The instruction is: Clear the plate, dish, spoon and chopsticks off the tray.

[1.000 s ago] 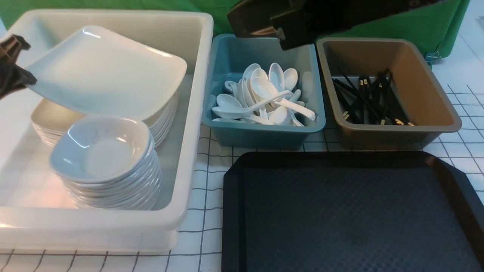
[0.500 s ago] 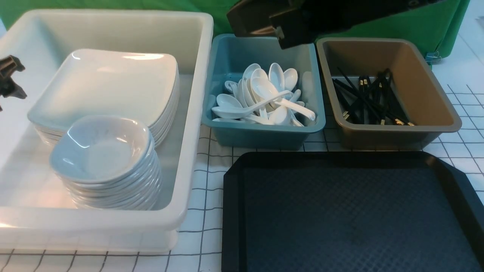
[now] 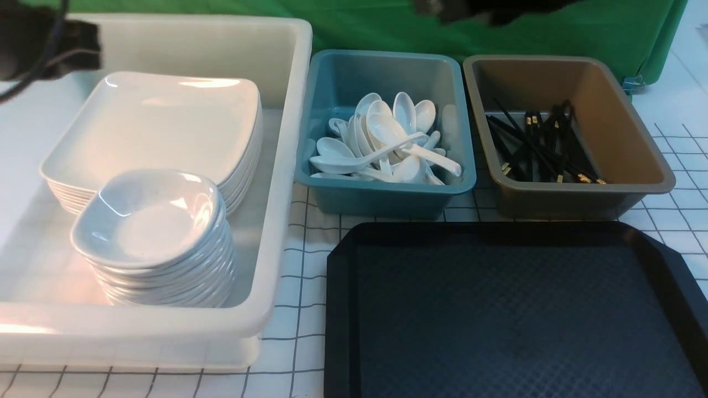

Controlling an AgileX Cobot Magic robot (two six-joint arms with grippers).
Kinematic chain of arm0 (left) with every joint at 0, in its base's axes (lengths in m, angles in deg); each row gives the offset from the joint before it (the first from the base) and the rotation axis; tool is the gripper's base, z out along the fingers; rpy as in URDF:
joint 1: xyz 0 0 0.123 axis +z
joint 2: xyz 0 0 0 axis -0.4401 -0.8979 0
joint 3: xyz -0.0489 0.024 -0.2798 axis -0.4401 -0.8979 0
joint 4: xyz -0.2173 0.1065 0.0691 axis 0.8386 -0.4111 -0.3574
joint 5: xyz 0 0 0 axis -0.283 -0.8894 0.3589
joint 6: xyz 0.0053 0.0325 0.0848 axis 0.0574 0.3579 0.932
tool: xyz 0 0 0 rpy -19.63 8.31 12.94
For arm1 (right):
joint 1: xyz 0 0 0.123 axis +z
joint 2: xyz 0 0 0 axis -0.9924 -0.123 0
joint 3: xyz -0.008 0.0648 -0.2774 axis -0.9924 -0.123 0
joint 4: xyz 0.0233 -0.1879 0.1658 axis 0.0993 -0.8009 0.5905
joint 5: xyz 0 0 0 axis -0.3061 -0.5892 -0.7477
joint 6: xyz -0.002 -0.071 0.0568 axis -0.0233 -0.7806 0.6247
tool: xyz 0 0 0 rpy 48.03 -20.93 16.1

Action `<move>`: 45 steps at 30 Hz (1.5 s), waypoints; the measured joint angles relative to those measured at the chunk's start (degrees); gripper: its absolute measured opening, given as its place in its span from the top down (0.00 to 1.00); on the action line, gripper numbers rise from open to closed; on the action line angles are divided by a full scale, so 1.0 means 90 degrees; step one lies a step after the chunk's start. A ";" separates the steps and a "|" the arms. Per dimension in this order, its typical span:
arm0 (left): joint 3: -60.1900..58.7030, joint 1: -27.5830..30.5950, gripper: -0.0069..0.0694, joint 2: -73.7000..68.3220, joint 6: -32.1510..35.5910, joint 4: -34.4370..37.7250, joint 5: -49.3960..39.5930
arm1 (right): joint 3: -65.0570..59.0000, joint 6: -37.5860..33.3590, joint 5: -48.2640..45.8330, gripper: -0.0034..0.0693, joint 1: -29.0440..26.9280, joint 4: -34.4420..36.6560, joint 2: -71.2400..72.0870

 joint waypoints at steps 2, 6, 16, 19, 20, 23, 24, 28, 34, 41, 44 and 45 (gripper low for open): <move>0.0000 -0.0540 0.92 0.0425 0.0060 -0.0006 -0.0251 | 0.0008 0.0580 -0.0205 0.94 0.0000 -0.0857 0.0320; -0.0087 -0.1565 0.92 0.1059 0.0082 -0.0134 -0.0529 | 0.0008 0.1469 -0.0916 0.94 0.0000 -0.2379 0.0918; -0.2244 -0.3369 0.92 0.3461 -0.1018 -0.0961 0.0285 | -0.2607 0.2882 0.0143 0.94 0.0000 -0.3756 0.4294; -0.3180 -0.3369 0.92 0.4309 -0.1126 -0.0997 0.0904 | -0.4056 0.2996 0.1035 0.94 0.0000 -0.3777 0.5770; -0.3235 -0.3369 0.92 0.4353 -0.1136 -0.0997 0.0948 | -0.4056 0.3005 0.1035 0.94 0.0000 -0.3777 0.5859; -0.3949 -0.3369 0.92 0.4855 -0.1174 -0.0971 0.1509 | -0.5348 0.3209 0.1836 0.94 0.0000 -0.3777 0.7074; -0.4287 -0.3369 0.92 0.5033 -0.1226 -0.0912 0.1854 | -0.5945 0.3347 0.2257 0.94 0.0000 -0.3777 0.7637; -0.4820 -0.3369 0.91 0.5177 -0.1426 -0.0726 0.2554 | -0.6975 0.3580 0.3051 0.93 0.0000 -0.3771 0.8588; -0.5035 -0.3369 0.91 0.5183 -0.1479 -0.0601 0.2856 | -0.7630 0.3837 0.3476 0.91 0.0000 -0.3756 0.9125; -0.5035 -0.3369 0.91 0.5183 -0.1483 -0.1073 0.3031 | -0.7660 0.3836 0.3401 0.86 0.0000 -0.3751 0.9125; -0.5035 -0.3369 0.91 0.5183 -0.1483 -0.1173 0.3031 | -0.7660 0.3836 0.3401 0.85 0.0000 -0.3751 0.9125; -0.5035 -0.3369 0.91 0.5183 -0.1483 -0.1231 0.3031 | -0.7660 0.3836 0.3401 0.85 0.0000 -0.3751 0.9125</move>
